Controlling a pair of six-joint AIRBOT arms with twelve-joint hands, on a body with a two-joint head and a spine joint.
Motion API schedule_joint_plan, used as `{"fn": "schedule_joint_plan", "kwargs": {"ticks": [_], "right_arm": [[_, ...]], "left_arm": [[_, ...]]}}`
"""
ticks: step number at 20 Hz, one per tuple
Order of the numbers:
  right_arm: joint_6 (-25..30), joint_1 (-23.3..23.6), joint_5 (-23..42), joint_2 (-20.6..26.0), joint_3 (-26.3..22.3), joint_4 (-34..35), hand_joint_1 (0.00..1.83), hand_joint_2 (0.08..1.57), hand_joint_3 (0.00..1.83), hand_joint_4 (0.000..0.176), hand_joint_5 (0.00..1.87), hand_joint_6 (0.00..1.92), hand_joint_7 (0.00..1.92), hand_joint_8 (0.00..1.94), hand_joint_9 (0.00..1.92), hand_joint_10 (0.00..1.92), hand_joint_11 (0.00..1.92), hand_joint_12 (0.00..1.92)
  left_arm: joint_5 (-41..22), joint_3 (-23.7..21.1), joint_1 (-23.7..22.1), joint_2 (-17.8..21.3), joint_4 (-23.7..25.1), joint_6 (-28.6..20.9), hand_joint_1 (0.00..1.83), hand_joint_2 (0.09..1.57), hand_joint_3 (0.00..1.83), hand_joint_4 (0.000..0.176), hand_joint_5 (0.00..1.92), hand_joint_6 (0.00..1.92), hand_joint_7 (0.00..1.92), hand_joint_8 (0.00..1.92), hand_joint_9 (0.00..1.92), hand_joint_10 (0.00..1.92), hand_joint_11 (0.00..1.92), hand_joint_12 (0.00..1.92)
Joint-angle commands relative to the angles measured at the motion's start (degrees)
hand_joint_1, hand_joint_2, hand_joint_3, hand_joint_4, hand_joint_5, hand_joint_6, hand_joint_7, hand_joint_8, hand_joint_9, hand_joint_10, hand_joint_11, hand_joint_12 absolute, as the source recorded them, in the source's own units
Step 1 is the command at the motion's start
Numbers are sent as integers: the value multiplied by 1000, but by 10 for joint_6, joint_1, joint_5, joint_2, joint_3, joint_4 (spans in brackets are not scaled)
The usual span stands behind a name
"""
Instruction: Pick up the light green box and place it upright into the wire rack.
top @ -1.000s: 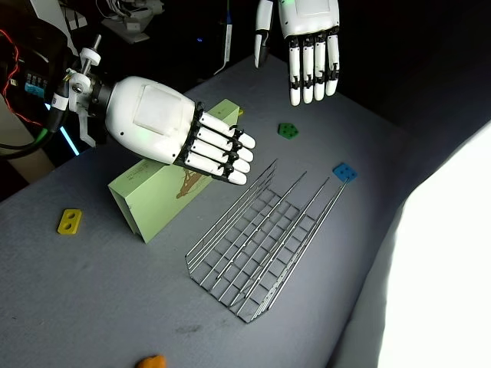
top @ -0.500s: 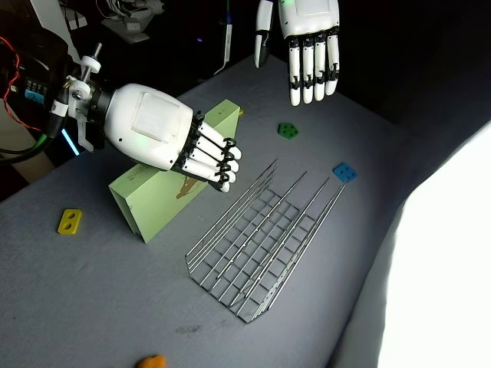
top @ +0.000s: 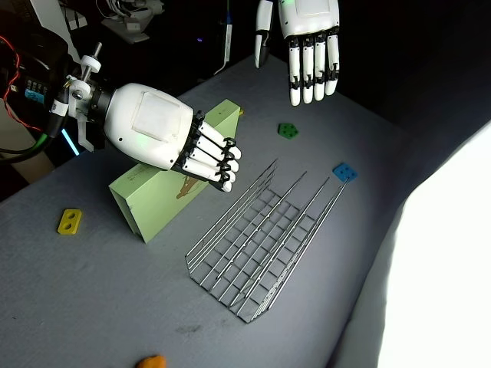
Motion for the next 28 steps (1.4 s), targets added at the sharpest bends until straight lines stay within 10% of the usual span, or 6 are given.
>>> {"fn": "schedule_joint_plan", "kwargs": {"ticks": [1, 14, 15, 16, 28], "right_arm": [[2, 9, 4, 3, -1, -35, 1150, 1088, 0, 0, 518, 83, 615, 69, 579, 150, 0, 1368], [2, 11, 4, 5, -1, -39, 1209, 1052, 0, 0, 635, 57, 791, 32, 708, 275, 172, 1415], [2, 12, 4, 6, -1, -39, 1215, 1126, 0, 0, 904, 738, 881, 1009, 806, 884, 385, 1626], [2, 12, 4, 6, -1, -39, 1209, 1156, 0, 0, 918, 943, 866, 1261, 728, 1212, 422, 1700], [3, 35, -16, 36, -20, -39, 1216, 1171, 0, 0, 938, 939, 832, 1410, 657, 1498, 436, 1860]], "left_arm": [[47, -1, -7, 0, 5, 1, 164, 1292, 1, 8, 266, 0, 345, 0, 274, 0, 0, 647], [47, -1, -7, -1, 5, 1, 191, 1287, 0, 3, 279, 4, 344, 0, 281, 2, 0, 669], [47, -1, -7, -1, 5, 1, 187, 1288, 0, 5, 294, 10, 341, 0, 290, 5, 0, 670], [47, -2, -7, -1, 5, 1, 186, 1288, 0, 6, 297, 11, 341, 0, 292, 6, 0, 671], [47, -2, -7, 0, 5, 1, 146, 1296, 0, 2, 268, 0, 329, 4, 272, 3, 0, 617]]}}
